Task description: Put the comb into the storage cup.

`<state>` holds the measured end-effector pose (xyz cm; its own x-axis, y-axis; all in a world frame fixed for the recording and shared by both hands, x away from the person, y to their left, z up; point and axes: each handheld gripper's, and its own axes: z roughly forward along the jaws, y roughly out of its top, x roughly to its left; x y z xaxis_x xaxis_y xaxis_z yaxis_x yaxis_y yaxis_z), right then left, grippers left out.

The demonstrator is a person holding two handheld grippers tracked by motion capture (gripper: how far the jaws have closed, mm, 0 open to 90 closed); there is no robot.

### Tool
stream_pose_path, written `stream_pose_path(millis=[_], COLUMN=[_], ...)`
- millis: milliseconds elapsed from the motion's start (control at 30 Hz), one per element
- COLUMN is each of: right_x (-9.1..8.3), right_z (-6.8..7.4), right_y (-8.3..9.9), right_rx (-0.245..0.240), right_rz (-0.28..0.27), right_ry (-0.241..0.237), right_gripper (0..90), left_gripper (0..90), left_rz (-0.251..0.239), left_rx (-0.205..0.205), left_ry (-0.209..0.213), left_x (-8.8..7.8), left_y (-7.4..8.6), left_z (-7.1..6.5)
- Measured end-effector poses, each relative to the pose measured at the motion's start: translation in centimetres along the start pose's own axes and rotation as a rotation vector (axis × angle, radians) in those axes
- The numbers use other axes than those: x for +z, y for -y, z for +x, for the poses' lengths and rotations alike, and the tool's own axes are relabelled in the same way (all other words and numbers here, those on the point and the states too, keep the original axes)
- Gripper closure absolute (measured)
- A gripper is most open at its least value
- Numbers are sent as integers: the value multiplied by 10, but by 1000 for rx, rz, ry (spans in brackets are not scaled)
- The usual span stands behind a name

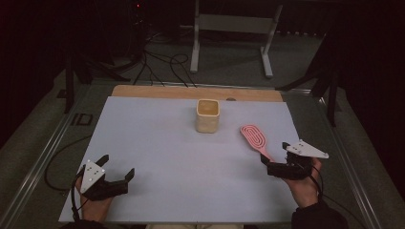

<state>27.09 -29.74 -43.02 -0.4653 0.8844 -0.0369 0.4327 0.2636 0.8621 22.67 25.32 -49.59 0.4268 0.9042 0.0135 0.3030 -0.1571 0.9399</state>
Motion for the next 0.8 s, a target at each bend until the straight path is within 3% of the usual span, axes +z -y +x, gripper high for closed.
stream_pose_path(millis=[300, 800], right_x=[5, 20], right_z=[1, -6], right_y=[-16, -27], right_rx=[-59, -67], right_rz=[40, 114], right_ry=[17, 24], right_gripper=[83, 83], left_gripper=[1, 1], left_rz=[1, 6], left_rx=[0, 3], left_ry=[0, 2], left_x=[0, 1], left_y=[0, 1], left_z=[0, 0])
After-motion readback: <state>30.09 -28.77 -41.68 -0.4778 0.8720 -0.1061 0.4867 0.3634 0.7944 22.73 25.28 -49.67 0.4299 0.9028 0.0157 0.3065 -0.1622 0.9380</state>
